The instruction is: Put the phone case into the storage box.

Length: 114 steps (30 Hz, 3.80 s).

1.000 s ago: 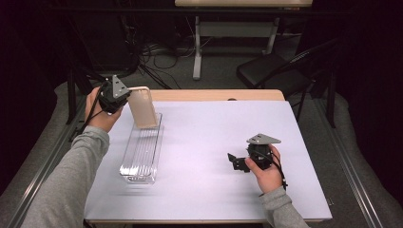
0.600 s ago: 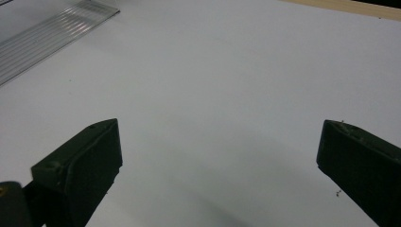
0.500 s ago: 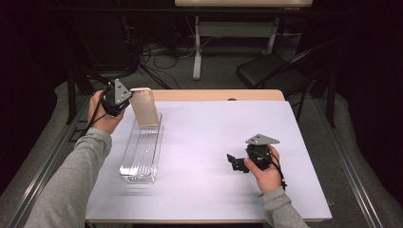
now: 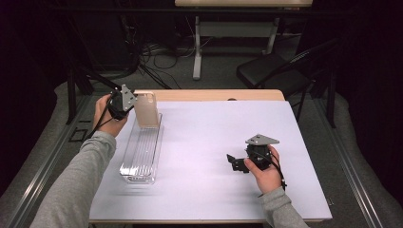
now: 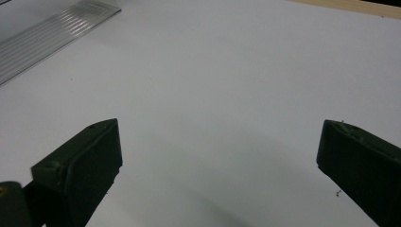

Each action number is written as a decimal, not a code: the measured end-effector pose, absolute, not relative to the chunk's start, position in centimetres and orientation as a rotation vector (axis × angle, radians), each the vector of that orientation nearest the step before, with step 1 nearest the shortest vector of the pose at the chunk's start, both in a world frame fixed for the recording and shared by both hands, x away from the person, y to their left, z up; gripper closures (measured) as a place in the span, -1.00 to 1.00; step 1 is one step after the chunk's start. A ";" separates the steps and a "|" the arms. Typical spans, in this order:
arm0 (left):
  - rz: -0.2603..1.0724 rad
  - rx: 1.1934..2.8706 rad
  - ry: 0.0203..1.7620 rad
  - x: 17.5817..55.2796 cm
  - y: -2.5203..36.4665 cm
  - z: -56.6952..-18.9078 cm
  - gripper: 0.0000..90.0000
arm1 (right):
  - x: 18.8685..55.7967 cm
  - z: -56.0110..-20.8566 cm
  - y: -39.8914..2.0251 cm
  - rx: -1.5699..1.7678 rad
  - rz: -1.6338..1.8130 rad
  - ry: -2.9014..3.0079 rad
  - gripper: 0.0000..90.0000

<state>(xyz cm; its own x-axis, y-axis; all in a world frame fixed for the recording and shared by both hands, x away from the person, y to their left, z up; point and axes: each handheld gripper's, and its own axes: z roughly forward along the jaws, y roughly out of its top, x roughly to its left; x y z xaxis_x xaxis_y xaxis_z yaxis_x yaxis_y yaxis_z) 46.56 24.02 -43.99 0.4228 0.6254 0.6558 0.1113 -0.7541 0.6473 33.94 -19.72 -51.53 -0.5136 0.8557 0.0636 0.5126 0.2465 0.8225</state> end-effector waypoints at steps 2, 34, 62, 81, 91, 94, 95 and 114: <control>1.311 2.155 0.621 46.5 24.0 -44.2 0.78 | 33.9 -51.5 -19.7 1.249 1.170 2.126 -0.99; 1.334 2.086 0.646 46.6 24.3 -46.3 0.78 | 33.9 -51.7 -19.6 1.249 1.156 2.145 -0.98; 1.373 2.113 0.594 47.1 24.8 -46.5 0.75 | 33.9 -51.9 -19.5 1.246 1.157 2.146 -0.97; 1.373 2.121 0.593 47.3 24.8 -46.5 0.56 | 33.9 -51.9 -19.5 1.244 1.156 2.146 -0.97; 1.399 2.102 0.585 47.4 25.0 -46.4 0.28 | 33.9 -51.9 -19.5 1.243 1.155 2.145 -0.97; 1.391 2.094 0.577 47.4 25.0 -46.5 0.16 | 33.9 -51.8 -19.5 1.243 1.155 2.145 -0.97; 1.390 2.097 0.577 47.5 25.0 -46.5 0.15 | 33.9 -51.9 -19.5 1.243 1.155 2.145 -0.97; 1.377 2.096 0.558 47.5 25.2 -46.5 -0.04 | 33.9 -51.8 -19.5 1.240 1.153 2.144 -0.96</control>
